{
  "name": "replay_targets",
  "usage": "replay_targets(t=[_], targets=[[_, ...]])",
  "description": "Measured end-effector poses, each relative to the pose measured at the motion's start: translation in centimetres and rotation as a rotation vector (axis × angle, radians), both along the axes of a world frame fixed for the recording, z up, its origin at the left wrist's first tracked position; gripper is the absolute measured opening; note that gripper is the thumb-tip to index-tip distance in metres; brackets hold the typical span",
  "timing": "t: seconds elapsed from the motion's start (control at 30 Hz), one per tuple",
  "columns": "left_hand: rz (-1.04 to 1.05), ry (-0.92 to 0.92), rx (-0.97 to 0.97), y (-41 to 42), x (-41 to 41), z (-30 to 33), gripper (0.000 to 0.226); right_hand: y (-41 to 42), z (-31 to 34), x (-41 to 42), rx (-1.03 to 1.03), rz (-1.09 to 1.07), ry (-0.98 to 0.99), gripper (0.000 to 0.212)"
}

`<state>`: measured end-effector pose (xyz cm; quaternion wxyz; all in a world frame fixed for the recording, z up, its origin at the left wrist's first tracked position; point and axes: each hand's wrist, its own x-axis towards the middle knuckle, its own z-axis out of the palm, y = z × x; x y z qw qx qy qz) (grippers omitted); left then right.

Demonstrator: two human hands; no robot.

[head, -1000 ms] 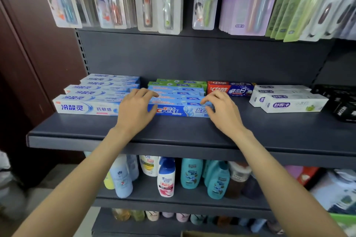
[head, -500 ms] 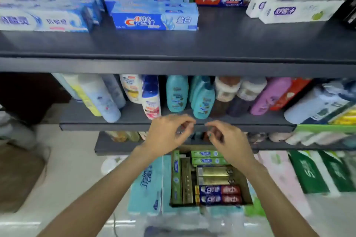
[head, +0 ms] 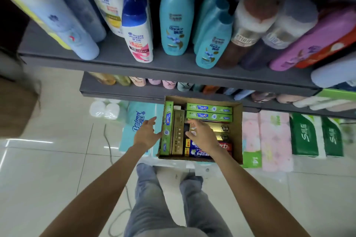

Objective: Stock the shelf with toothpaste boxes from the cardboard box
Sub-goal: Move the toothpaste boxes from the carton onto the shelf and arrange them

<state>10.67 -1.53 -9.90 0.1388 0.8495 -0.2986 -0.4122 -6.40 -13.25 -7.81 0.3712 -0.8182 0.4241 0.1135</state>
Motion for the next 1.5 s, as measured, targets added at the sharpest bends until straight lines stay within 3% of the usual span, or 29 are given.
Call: replay_targets(t=[0.23, 0.4, 0.47, 0.67, 0.83, 0.93, 1.03, 1.1, 1.17, 1.3, 1.37, 1.43, 1.5], targets=[[0.052, -0.016, -0.086, 0.6, -1.4, -1.9, 0.049, 3.4, -4.6, 6.4, 0.378, -0.292, -0.07, 0.057], [0.037, 0.015, -0.104, 0.8, -0.8, -1.9, 0.048, 3.1, -6.4, 5.9, 0.31, -0.268, 0.004, 0.073], [0.026, 0.018, -0.099, 0.7, -0.8, -1.8, 0.048, 2.8, -6.5, 5.5, 0.372, -0.286, -0.021, 0.079], [0.057, 0.019, -0.128, 0.6, -1.1, -1.6, 0.047, 3.5, -7.0, 5.7, 0.453, -0.509, -0.161, 0.085], [0.064, 0.021, -0.128, 0.5, -1.1, -1.7, 0.046, 4.6, -6.6, 6.5, 0.188, -0.358, 0.033, 0.095], [0.04, 0.045, -0.105, 0.5, -0.8, -1.5, 0.048, 4.0, -5.8, 6.5, 0.22, -0.391, 0.017, 0.081], [-0.03, -0.003, -0.097, 0.4, -0.3, -0.6, 0.049, 3.0, -3.3, 4.6, 0.498, -0.562, -0.138, 0.058], [0.058, -0.012, -0.186, 0.0, 0.1, 1.2, 0.048, 2.5, -0.7, 2.7, 0.674, -0.644, -0.255, 0.053], [0.22, 0.14, -0.281, -0.4, 0.1, 4.4, 0.047, 2.4, 2.4, 1.1, 0.718, -0.599, -0.355, 0.052], [0.401, 0.59, -0.447, -0.9, -0.9, 11.5, 0.055, 3.4, 8.7, 0.7, 0.447, -0.353, -0.5, 0.054], [0.423, 0.55, -0.542, -1.5, -1.7, 14.1, 0.057, 3.9, 11.0, 1.3, 0.243, -0.191, -0.508, 0.059], [0.455, 0.463, -0.642, -1.9, -2.0, 16.2, 0.039, 3.8, 13.4, 1.8, 0.073, -0.089, -0.51, 0.062], [0.496, 0.507, -0.756, -2.0, -1.8, 18.0, 0.019, 2.9, 15.7, 1.8, -0.071, -0.022, -0.525, 0.062]])
